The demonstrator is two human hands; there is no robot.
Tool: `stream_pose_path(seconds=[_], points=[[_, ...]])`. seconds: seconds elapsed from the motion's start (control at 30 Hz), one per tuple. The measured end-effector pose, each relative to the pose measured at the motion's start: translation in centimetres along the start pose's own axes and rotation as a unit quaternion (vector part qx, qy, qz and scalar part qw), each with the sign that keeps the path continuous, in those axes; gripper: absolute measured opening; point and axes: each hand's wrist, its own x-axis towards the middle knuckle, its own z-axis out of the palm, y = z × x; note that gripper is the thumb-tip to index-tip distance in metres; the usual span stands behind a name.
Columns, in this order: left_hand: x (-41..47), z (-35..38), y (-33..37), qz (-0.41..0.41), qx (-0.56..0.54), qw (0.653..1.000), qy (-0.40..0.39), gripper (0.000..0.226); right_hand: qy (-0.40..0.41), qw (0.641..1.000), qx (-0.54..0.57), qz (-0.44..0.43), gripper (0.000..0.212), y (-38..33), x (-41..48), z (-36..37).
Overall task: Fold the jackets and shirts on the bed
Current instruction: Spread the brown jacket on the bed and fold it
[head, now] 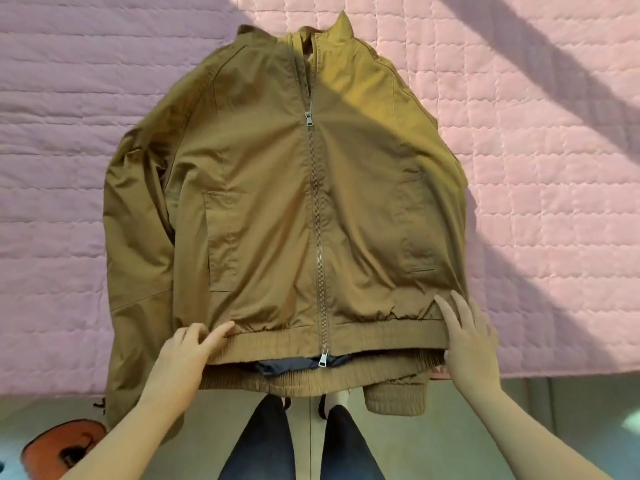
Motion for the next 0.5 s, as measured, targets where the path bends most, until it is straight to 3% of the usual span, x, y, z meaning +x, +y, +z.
stream_pose_path(seconds=[0.07, 0.17, 0.23, 0.33, 0.4, 0.5], points=[[-0.4, -1.0, 0.0, -0.050, -0.041, 0.998, 0.012, 0.070, -0.021, 0.994, 0.085, 0.070, 0.078, 0.9, 0.1, -0.8], [-1.0, -2.8, 0.1, -0.042, -0.050, 0.998, 0.019, 0.051, -0.036, 0.996, 0.068, 0.038, 0.053, 1.4, 0.5, -3.4], [-2.3, -3.8, 0.1, -0.031, -0.056, 0.995, 0.074, 0.049, 0.040, 0.997, 0.061, 0.027, 0.048, 1.3, -0.1, -5.2], [-6.1, -4.4, 0.6, -0.077, -0.098, 0.979, 0.164, 0.056, 0.148, 0.980, 0.128, 0.024, 0.053, 2.0, -2.3, -7.1], [-8.7, -3.7, 0.4, -0.073, -0.061, 0.977, 0.190, 0.067, 0.138, 0.981, 0.132, -0.017, 0.058, 3.2, -4.1, -6.5], [-11.0, -1.4, -0.8, -0.013, 0.032, 0.988, 0.153, 0.084, 0.035, 0.994, 0.071, -0.073, 0.056, 4.3, -5.8, -4.5]])
